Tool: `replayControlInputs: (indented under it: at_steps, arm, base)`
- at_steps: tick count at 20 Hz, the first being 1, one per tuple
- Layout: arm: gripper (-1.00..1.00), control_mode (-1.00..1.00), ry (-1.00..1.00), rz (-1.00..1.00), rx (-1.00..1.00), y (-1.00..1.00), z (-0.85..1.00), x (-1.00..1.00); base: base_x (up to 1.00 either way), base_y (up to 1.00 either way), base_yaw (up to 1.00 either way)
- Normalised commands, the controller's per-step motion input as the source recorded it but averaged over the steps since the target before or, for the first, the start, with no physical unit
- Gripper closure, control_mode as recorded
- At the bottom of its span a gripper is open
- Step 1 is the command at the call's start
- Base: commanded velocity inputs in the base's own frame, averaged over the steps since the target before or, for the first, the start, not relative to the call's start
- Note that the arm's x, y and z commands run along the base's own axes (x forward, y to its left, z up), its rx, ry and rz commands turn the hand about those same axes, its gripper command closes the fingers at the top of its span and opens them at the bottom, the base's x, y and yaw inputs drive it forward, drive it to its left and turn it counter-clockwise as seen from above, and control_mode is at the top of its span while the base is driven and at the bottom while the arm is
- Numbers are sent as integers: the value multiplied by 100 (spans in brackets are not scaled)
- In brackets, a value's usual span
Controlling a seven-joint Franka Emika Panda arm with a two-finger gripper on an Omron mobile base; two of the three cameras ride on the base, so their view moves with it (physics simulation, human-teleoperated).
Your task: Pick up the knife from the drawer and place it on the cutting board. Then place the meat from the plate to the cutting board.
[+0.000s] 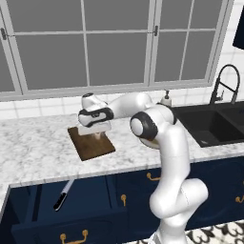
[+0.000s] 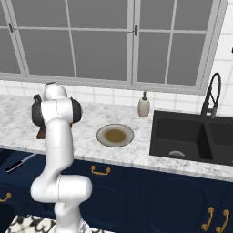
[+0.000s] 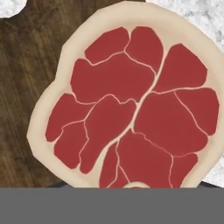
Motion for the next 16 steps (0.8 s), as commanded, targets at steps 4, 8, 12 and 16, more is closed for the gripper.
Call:
replayControlInputs:
  at_steps: [4, 8, 12, 16]
  arm:
    - [-100, -100, 0, 0, 0, 0, -7, -5]
    - [-100, -100, 0, 0, 0, 0, 4, -20]
    - [-100, -100, 0, 0, 0, 0, 0, -23]
    - [-100, -100, 0, 0, 2, -3, 16, -41]
  base:
    - [0, 0, 0]
    - [0, 0, 0]
    - [0, 0, 0]
    - [0, 0, 0]
